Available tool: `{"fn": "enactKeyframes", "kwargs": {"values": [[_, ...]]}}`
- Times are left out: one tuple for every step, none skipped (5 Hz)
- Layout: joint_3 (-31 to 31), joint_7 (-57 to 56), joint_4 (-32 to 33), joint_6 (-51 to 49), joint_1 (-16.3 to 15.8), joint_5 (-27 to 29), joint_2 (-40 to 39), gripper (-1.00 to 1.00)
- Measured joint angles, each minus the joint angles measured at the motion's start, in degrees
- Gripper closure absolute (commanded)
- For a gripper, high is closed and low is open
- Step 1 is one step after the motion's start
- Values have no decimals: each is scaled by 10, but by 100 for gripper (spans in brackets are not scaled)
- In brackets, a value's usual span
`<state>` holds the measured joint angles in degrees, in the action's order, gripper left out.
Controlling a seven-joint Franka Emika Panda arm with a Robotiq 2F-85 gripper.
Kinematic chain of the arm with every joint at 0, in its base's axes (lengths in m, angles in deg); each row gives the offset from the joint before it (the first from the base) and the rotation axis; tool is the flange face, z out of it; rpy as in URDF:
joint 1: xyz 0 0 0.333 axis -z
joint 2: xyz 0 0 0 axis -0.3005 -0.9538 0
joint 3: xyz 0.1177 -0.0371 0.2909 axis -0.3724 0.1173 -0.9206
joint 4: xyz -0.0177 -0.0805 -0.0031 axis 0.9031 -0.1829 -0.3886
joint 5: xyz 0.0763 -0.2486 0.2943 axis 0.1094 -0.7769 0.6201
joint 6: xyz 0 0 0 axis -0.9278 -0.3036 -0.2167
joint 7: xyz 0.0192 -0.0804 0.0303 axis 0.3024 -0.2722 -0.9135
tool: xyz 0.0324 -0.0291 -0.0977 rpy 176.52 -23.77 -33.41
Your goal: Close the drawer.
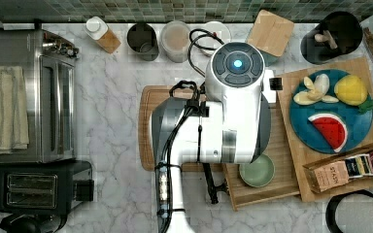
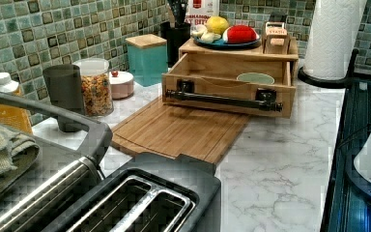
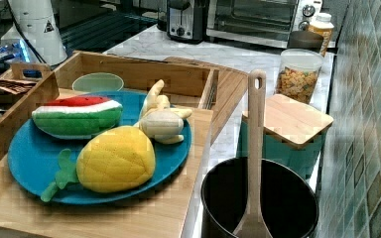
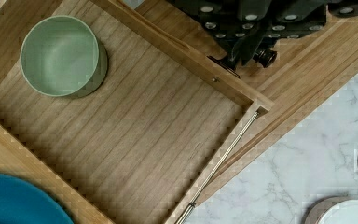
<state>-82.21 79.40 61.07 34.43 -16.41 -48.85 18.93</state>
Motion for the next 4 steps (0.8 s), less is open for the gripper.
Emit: {"fn": "enactKeyframes", "kwargs": {"values": [[0,0,2,0,1,0,-3,100],[2,-1,8,2,1,0,-4,100],[1,-32,30,43,1,-1,1,100],[1,-99,71,91,-1,24,16,100]]}}
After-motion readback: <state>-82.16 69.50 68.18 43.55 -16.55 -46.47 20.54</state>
